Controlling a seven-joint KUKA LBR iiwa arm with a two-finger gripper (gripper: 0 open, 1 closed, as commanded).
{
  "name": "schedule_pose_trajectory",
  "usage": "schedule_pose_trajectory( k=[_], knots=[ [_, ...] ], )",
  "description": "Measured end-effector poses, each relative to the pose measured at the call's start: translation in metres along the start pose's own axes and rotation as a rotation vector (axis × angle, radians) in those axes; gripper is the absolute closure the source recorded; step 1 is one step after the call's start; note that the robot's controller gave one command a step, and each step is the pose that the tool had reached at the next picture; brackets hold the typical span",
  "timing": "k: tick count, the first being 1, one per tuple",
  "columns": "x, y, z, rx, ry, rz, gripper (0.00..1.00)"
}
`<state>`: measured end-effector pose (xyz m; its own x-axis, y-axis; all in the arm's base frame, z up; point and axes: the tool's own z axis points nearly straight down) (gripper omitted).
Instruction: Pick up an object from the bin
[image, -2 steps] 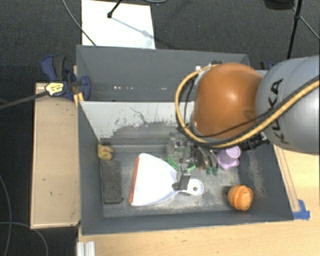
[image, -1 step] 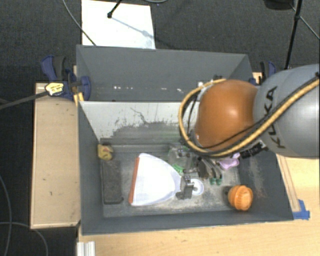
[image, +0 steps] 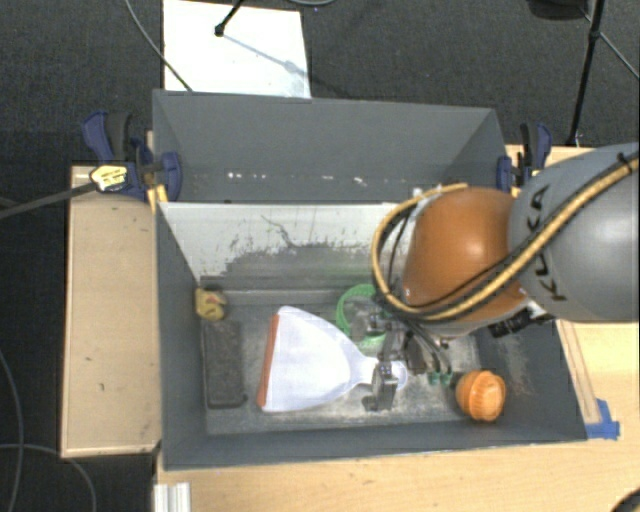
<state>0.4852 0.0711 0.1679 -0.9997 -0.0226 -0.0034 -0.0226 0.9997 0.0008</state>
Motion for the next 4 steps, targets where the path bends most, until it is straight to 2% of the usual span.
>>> schedule_pose_trajectory(
  k=[1, 2, 3, 4],
  knots=[
    [0.0, -0.005, 0.008, 0.001, 0.003, 0.014, 0.0],
    [-0.019, -0.02, 0.009, 0.0, 0.003, -0.026, 0.0],
    [-0.003, -0.035, 0.045, 0.0, -0.004, -0.07, 0.0],
    [-0.011, -0.022, 0.096, 0.0, -0.003, -0.258, 1.0]
  ],
)
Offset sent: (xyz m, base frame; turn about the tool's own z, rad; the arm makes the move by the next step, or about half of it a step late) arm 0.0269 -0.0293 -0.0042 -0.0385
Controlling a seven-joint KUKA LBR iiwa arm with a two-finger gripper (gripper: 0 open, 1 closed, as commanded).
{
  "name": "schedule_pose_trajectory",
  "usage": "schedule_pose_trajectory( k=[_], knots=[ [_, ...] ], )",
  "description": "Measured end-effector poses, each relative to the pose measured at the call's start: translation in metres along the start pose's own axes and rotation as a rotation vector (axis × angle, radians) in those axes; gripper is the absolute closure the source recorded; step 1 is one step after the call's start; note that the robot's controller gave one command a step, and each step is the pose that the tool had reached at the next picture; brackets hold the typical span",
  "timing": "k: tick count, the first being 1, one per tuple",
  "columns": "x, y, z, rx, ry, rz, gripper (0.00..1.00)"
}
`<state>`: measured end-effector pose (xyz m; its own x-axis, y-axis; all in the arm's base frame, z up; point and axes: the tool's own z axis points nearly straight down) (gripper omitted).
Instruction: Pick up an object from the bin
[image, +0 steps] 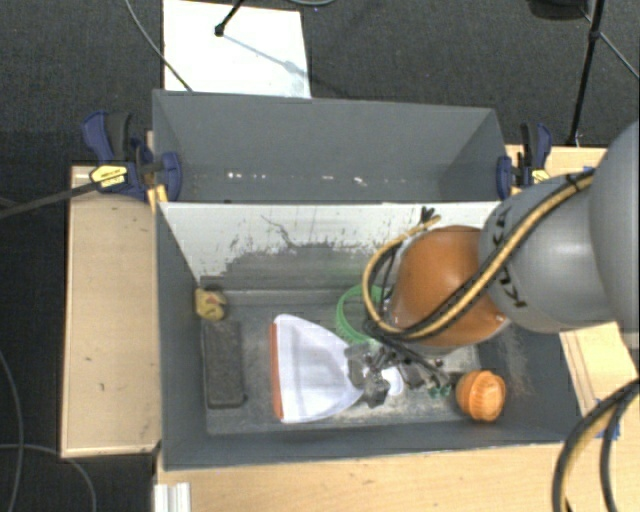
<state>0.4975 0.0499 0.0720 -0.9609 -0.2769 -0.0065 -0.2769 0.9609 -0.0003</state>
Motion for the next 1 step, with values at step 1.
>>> schedule_pose_trajectory(
  k=[1],
  knots=[
    [0.0001, 0.0001, 0.0001, 0.0, 0.0, 0.002, 1.0]
  ],
)
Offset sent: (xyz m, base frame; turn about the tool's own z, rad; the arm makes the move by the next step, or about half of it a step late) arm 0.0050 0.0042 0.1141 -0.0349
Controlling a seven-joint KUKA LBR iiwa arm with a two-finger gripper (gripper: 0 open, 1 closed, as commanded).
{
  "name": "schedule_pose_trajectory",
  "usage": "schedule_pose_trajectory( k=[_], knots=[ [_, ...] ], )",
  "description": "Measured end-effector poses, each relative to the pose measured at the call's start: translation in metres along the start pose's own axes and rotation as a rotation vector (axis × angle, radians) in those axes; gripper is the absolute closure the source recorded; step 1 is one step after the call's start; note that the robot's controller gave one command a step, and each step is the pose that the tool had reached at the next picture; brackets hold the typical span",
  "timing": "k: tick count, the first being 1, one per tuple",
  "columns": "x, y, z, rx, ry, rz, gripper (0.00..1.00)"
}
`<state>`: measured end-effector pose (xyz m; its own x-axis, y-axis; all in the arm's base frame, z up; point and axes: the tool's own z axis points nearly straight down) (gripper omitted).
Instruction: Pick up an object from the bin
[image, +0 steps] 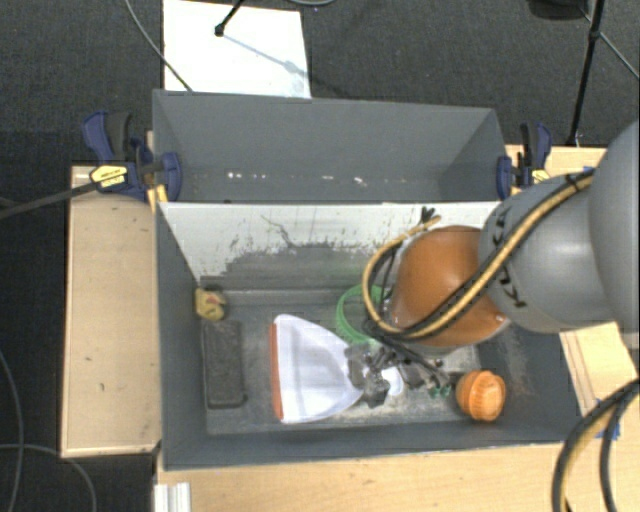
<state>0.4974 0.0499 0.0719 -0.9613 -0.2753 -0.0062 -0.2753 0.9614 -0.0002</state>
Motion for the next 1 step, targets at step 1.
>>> schedule_pose_trajectory(
  k=[1],
  knots=[
    [-0.0073, 0.0025, -0.1142, 0.0, 0.004, -0.03, 1.0]
  ],
)
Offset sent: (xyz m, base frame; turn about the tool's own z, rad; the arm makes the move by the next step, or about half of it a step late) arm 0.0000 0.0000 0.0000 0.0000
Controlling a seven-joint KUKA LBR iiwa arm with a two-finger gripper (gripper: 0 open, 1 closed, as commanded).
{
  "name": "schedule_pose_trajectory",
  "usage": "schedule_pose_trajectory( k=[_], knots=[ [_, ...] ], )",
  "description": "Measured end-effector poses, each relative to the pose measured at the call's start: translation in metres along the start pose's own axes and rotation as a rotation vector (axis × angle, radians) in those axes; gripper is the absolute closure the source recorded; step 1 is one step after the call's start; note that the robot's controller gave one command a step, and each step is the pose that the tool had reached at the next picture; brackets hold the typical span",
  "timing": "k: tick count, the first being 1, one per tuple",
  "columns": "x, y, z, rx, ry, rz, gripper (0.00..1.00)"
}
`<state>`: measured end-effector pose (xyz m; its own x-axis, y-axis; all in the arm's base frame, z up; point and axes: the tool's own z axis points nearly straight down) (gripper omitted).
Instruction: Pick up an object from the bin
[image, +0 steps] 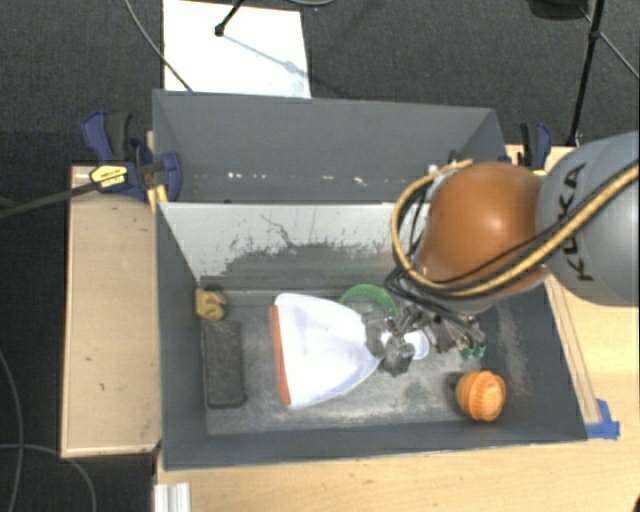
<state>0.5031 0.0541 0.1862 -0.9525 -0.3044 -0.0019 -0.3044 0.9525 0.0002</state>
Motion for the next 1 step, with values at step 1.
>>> schedule_pose_trajectory(
  k=[1],
  knots=[
    [0.0, 0.0, 0.0, 0.0, 0.0, 0.002, 1.0]
  ],
)
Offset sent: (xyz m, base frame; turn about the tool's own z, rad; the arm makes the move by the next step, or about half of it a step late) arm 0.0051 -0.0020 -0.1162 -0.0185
